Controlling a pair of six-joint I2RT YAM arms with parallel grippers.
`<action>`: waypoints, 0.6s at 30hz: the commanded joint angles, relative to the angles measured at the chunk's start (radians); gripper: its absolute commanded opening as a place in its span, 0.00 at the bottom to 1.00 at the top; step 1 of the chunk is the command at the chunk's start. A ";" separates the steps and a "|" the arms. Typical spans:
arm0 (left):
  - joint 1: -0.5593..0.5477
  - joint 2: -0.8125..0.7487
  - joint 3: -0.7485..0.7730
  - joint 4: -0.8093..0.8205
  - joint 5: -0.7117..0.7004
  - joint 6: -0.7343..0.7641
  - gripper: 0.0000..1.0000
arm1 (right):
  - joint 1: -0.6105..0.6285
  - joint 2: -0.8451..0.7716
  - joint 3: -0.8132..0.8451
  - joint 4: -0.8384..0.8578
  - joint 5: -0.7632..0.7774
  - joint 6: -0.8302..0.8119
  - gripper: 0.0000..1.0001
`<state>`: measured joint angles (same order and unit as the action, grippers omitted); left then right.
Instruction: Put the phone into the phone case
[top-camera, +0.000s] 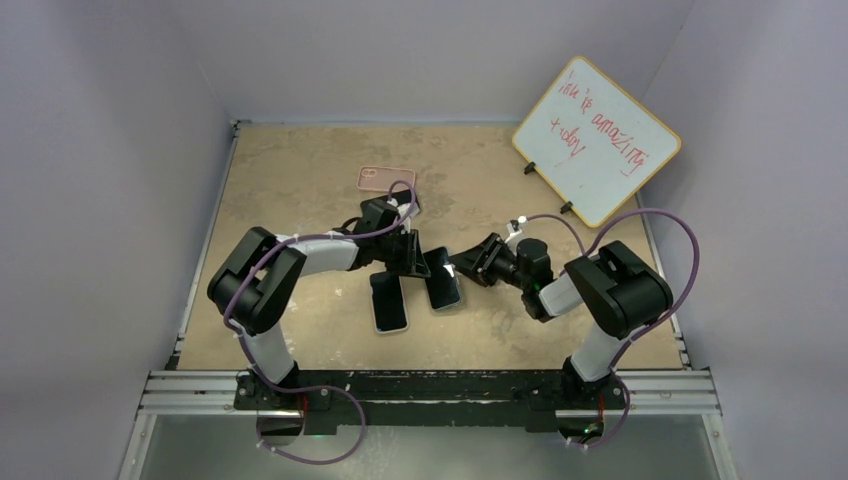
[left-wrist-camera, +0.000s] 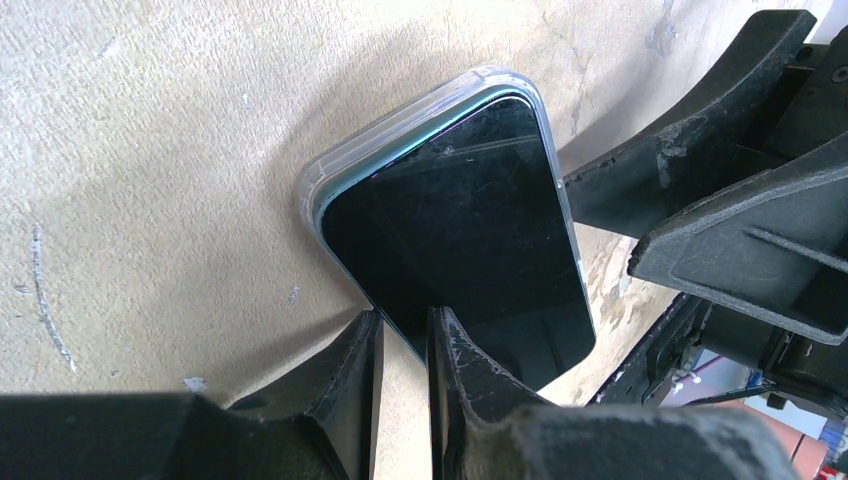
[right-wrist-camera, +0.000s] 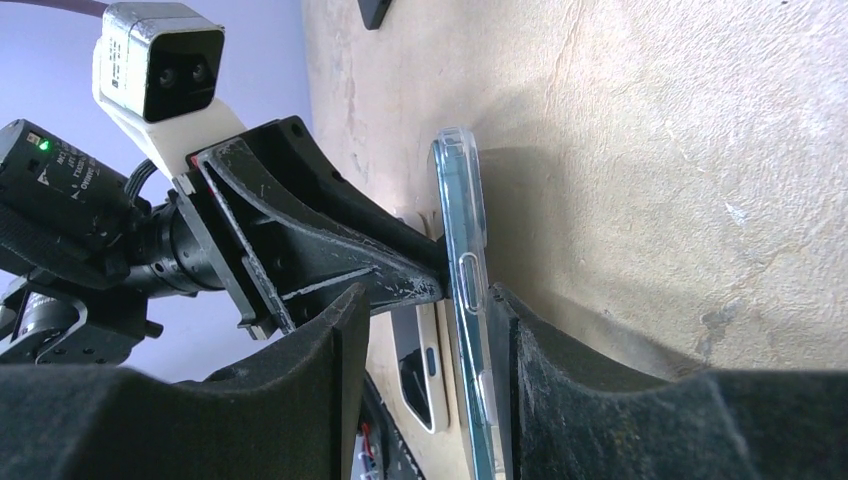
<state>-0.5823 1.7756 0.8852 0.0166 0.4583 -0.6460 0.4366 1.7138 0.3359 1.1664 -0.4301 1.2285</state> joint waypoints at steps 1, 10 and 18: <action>-0.028 0.021 -0.012 0.036 0.031 -0.002 0.20 | 0.039 -0.004 0.036 0.117 -0.177 0.028 0.48; -0.020 0.010 -0.008 -0.014 -0.025 0.036 0.15 | 0.039 0.025 0.070 0.101 -0.225 0.011 0.49; -0.017 0.006 -0.024 -0.009 -0.015 0.037 0.13 | 0.040 0.019 0.111 -0.082 -0.249 -0.108 0.49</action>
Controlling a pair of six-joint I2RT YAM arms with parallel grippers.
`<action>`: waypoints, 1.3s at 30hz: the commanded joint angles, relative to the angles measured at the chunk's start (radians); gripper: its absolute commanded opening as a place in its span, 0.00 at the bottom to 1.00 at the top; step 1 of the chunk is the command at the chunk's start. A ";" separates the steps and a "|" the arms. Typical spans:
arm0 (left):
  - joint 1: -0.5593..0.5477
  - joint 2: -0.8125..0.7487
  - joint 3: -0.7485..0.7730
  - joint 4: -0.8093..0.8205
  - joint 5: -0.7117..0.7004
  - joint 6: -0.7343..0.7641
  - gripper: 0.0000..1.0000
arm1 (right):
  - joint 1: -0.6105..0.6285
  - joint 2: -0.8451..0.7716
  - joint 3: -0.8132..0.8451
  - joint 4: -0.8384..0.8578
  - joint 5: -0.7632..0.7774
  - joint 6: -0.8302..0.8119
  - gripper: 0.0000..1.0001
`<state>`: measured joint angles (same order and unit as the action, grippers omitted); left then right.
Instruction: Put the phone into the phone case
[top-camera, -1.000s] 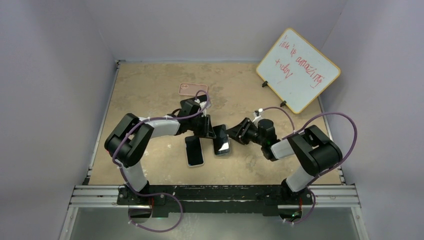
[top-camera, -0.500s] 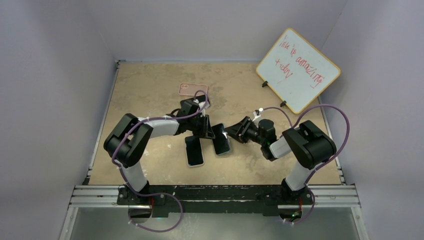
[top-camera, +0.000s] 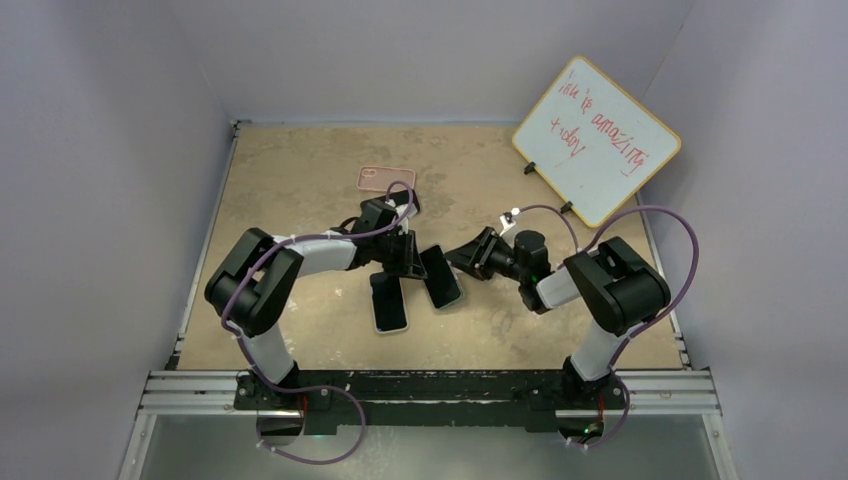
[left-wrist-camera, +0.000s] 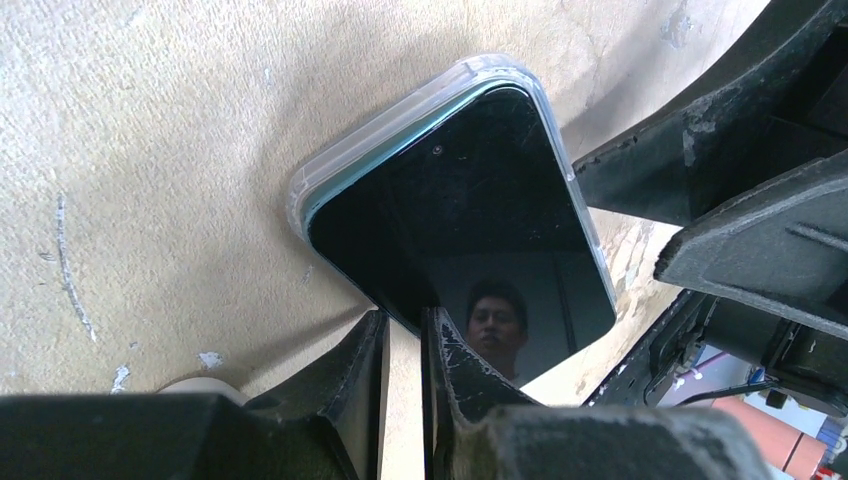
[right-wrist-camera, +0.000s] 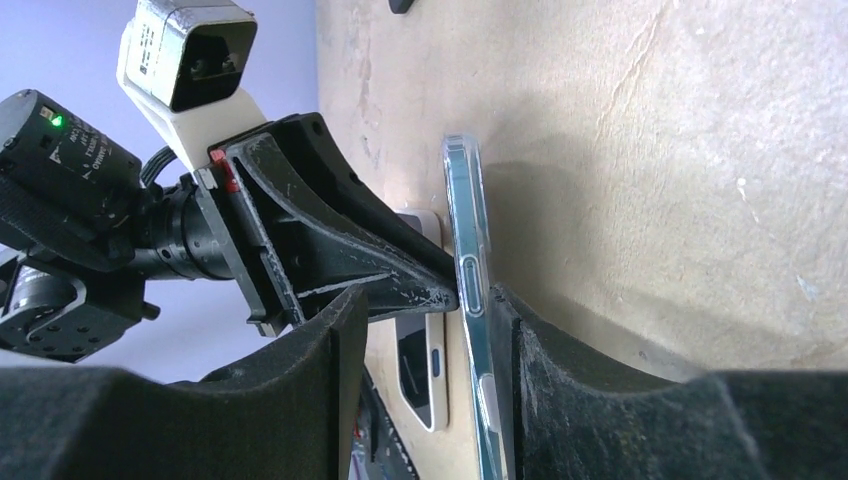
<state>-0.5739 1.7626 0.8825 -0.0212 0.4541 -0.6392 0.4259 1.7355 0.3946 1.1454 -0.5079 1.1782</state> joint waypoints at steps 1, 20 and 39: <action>-0.026 0.020 -0.023 0.031 -0.011 0.029 0.13 | 0.050 -0.006 0.058 -0.089 -0.177 -0.080 0.49; -0.020 0.014 -0.025 0.027 -0.003 0.022 0.15 | 0.050 -0.042 0.107 -0.431 -0.146 -0.251 0.44; -0.023 -0.003 -0.049 0.007 0.067 -0.034 0.25 | 0.051 -0.255 0.047 -0.706 0.119 -0.279 0.47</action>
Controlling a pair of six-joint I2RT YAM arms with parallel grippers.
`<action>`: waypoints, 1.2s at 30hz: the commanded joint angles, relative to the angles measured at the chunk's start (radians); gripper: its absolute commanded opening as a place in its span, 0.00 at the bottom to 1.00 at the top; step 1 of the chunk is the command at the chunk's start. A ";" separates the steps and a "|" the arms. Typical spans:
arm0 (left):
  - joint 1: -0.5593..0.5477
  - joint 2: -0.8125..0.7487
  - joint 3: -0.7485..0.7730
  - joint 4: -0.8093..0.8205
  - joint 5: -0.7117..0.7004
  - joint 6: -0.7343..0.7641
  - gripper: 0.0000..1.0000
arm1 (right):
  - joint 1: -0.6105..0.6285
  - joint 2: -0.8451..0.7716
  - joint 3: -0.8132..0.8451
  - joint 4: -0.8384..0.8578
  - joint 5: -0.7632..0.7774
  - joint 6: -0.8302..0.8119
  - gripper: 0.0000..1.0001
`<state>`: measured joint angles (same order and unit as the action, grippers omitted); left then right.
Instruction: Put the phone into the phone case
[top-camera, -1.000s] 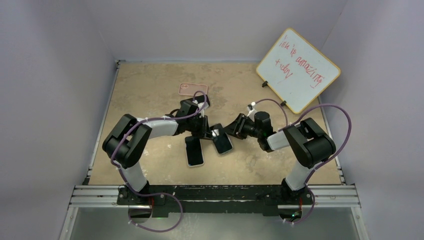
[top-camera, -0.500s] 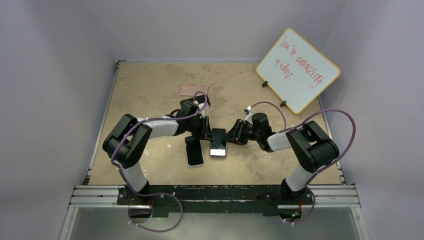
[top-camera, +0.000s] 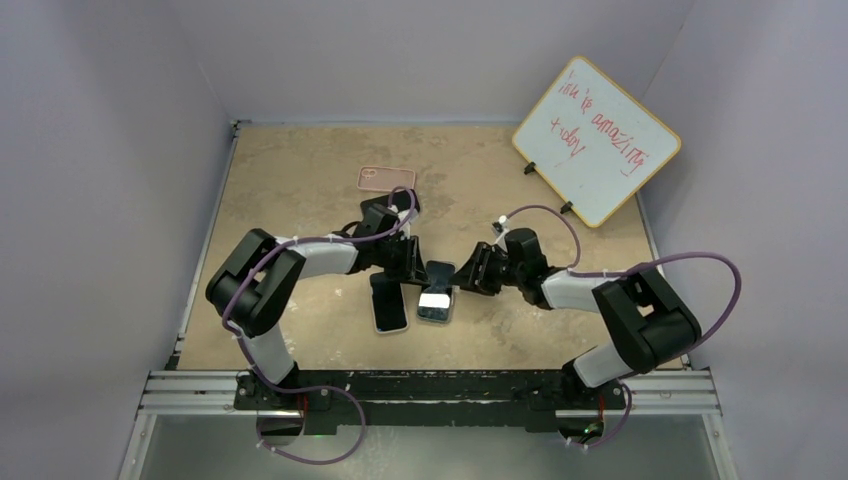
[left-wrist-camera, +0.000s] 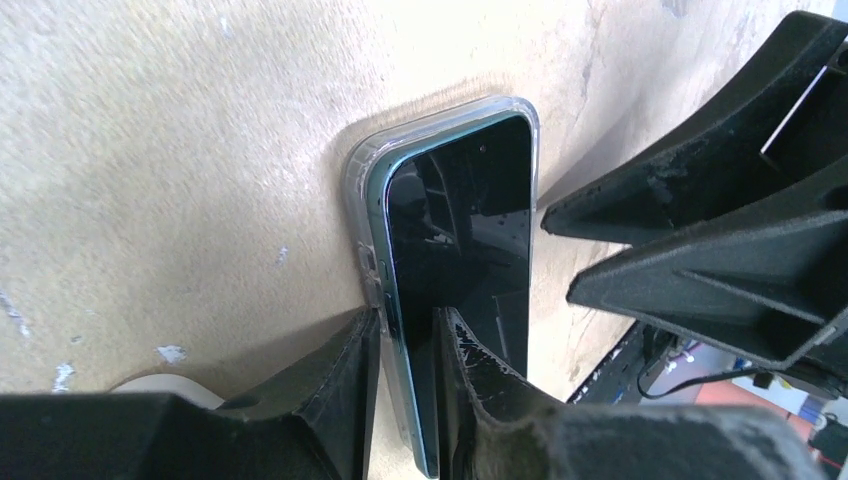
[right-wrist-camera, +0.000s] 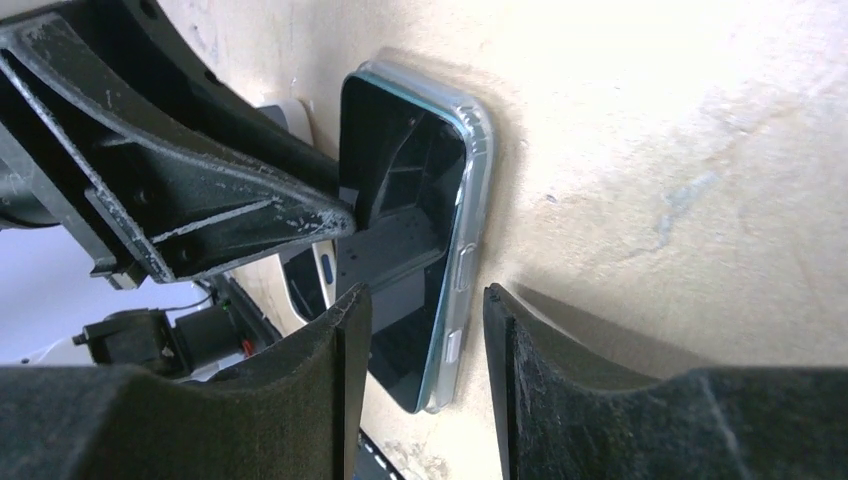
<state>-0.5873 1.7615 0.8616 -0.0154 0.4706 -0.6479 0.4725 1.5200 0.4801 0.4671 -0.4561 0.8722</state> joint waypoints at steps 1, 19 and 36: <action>-0.012 -0.005 -0.033 0.000 0.057 -0.031 0.24 | 0.005 -0.046 -0.052 -0.023 0.079 0.038 0.47; -0.014 0.011 -0.120 0.201 0.110 -0.224 0.20 | 0.171 -0.078 -0.139 0.081 0.258 0.270 0.63; -0.021 0.003 -0.170 0.319 0.144 -0.328 0.42 | 0.165 0.088 -0.204 0.846 0.021 0.467 0.60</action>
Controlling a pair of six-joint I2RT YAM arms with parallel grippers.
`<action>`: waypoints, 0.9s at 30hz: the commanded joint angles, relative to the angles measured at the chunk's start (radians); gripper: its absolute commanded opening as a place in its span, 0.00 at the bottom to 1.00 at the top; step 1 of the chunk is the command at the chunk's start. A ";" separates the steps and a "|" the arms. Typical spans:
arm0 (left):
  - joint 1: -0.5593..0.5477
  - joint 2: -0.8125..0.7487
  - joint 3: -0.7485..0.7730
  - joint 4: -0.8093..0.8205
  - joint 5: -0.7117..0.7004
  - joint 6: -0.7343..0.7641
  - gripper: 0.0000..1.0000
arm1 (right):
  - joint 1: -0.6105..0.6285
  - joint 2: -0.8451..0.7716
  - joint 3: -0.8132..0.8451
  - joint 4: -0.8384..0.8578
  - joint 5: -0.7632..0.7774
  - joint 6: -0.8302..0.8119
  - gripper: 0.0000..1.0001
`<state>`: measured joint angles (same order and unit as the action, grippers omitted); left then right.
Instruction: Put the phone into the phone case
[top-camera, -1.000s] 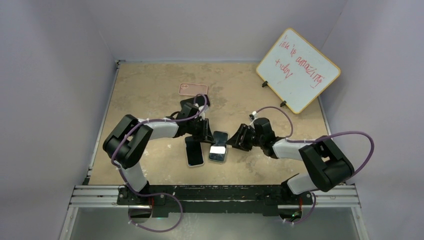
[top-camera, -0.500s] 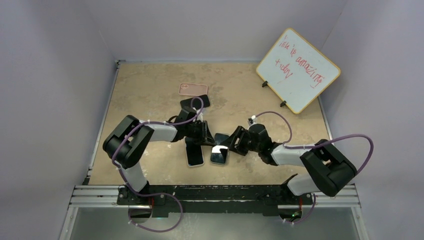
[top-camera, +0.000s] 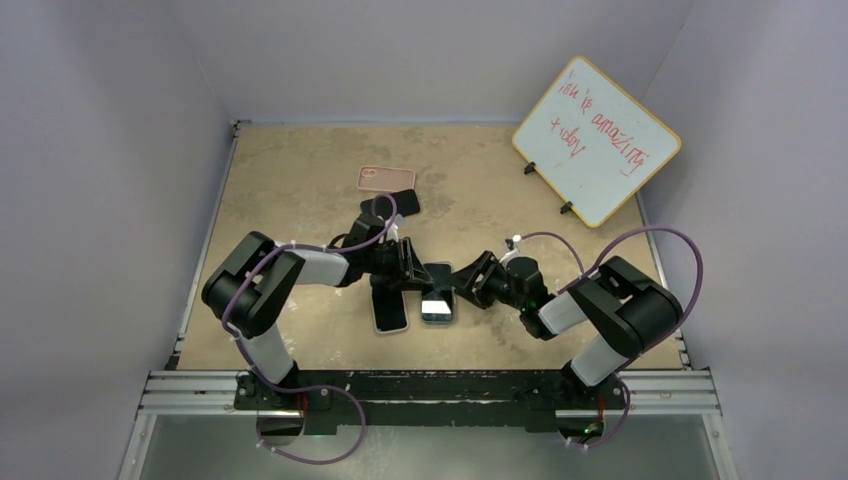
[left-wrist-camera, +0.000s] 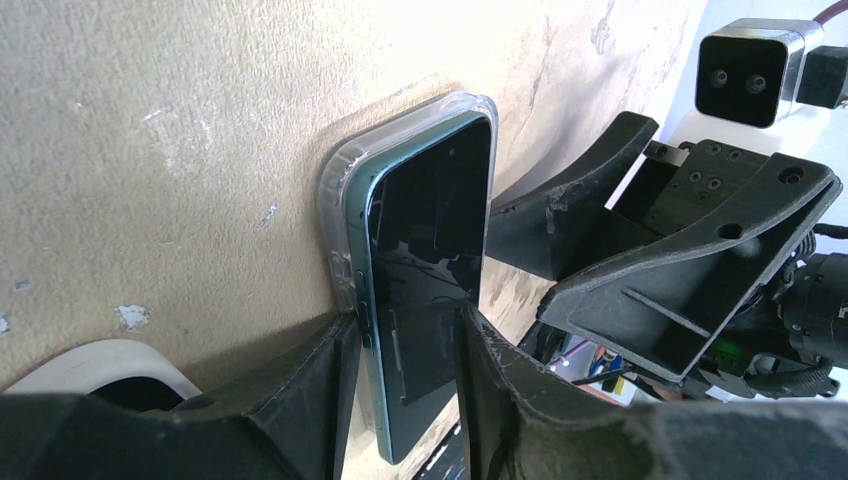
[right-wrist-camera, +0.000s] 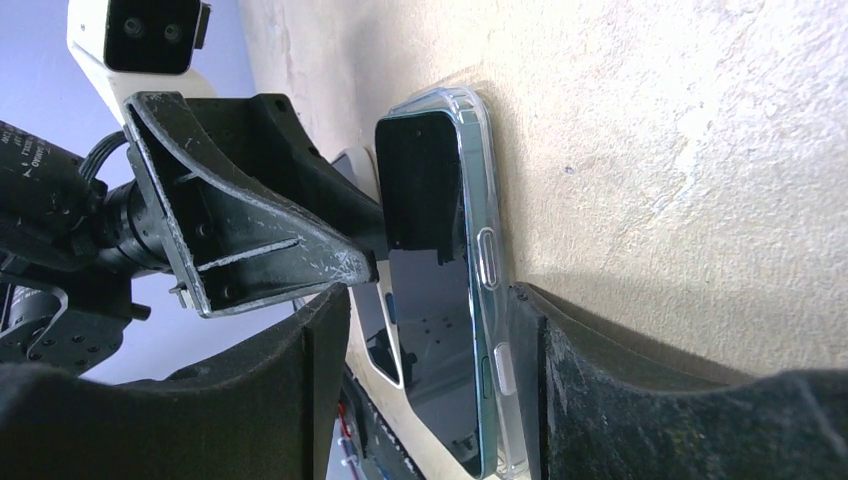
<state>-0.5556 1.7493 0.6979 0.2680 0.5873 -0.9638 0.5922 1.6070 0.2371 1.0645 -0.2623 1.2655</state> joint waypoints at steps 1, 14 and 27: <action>-0.053 0.018 -0.006 0.040 0.029 -0.010 0.42 | 0.046 -0.001 0.038 0.264 -0.182 0.073 0.59; -0.053 0.024 0.039 0.016 0.019 0.045 0.46 | 0.036 -0.021 0.032 0.338 -0.230 0.035 0.59; -0.052 0.003 0.025 -0.001 0.007 0.025 0.35 | 0.024 -0.076 0.044 -0.118 -0.075 -0.051 0.48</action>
<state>-0.5877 1.7557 0.7155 0.2562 0.5705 -0.9318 0.6106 1.5669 0.2504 1.0393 -0.4122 1.2438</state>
